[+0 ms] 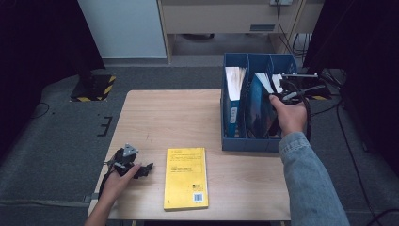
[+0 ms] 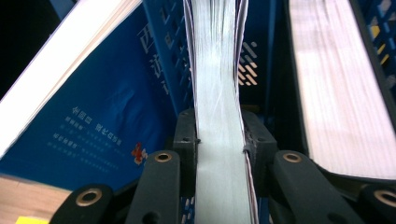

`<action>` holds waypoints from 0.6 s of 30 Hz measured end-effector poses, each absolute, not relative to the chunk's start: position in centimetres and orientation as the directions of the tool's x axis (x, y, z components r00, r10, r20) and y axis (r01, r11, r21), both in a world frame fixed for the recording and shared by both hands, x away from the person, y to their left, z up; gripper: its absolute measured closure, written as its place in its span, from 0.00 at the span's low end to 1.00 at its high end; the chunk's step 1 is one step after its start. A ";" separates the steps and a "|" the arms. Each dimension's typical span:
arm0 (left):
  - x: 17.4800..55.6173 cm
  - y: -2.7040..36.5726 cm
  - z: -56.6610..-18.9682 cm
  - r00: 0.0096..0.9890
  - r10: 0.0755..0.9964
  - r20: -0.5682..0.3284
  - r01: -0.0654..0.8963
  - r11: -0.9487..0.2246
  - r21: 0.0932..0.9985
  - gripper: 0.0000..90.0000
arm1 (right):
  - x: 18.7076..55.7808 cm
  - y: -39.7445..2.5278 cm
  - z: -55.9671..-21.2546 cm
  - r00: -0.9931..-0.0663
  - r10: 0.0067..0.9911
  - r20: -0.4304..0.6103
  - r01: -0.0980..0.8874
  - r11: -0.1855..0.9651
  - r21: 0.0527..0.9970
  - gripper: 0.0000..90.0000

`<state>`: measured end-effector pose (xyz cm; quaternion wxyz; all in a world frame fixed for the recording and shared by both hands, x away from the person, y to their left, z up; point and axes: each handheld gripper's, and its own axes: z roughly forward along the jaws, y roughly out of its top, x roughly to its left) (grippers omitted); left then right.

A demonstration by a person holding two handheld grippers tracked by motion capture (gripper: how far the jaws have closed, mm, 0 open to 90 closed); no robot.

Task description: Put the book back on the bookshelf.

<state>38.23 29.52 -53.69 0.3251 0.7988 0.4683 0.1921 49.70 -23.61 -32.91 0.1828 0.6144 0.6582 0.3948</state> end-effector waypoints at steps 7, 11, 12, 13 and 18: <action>38.2 29.5 -53.7 0.490 0.872 0.001 0.623 -0.351 0.699 0.00 | 50.1 -22.9 -32.5 -0.173 0.959 0.227 0.658 -0.059 0.751 0.81; 38.2 29.5 -53.7 0.492 0.871 0.001 0.622 -0.352 0.699 0.00 | 50.6 -22.4 -32.0 -0.178 0.961 0.210 0.649 -0.046 0.759 0.81; 38.2 29.5 -53.7 0.493 0.870 0.001 0.622 -0.353 0.699 0.00 | 50.8 -22.2 -31.9 -0.174 0.962 0.210 0.651 -0.048 0.758 0.81; 38.2 29.5 -53.7 0.494 0.870 0.001 0.622 -0.353 0.699 0.00 | 51.0 -22.2 -31.9 -0.173 0.963 0.205 0.648 -0.045 0.760 0.81; 38.2 29.5 -53.7 0.494 0.869 0.001 0.621 -0.354 0.699 0.00 | 52.2 -21.9 -31.9 -0.154 0.967 0.204 0.642 -0.059 0.765 0.81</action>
